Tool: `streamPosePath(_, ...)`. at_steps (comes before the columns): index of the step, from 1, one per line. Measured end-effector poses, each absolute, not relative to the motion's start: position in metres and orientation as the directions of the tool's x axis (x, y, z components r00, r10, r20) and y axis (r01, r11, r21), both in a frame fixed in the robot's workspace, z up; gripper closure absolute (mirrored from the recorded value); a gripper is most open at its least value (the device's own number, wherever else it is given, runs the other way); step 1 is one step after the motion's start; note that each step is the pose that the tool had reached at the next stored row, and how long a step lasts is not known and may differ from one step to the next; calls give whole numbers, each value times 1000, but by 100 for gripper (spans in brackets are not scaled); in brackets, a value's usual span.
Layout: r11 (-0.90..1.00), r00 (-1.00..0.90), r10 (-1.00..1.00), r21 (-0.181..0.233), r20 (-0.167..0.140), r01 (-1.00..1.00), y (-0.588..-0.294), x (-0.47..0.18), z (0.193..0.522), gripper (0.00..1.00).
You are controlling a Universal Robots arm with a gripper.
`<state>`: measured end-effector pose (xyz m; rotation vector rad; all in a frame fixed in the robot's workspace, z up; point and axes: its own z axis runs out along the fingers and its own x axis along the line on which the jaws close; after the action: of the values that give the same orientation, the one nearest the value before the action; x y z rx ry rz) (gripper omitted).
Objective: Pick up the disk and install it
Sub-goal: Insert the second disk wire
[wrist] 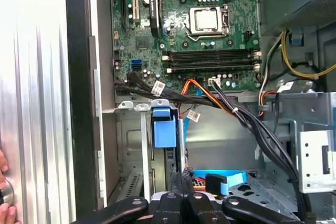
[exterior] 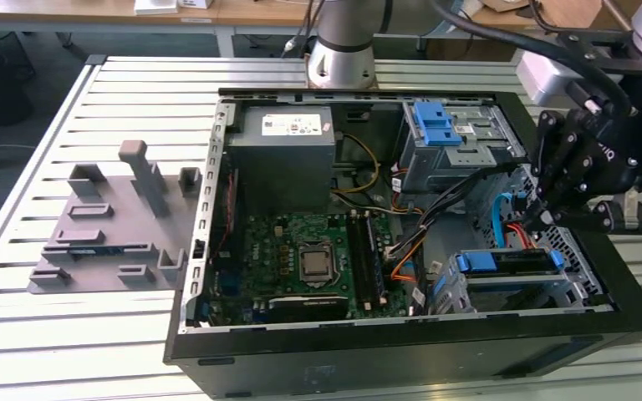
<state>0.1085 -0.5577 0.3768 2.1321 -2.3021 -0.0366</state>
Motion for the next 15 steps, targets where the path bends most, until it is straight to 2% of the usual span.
streamPosePath(15,76,-77,-997,19,-14,-997,-544,103,389,89)
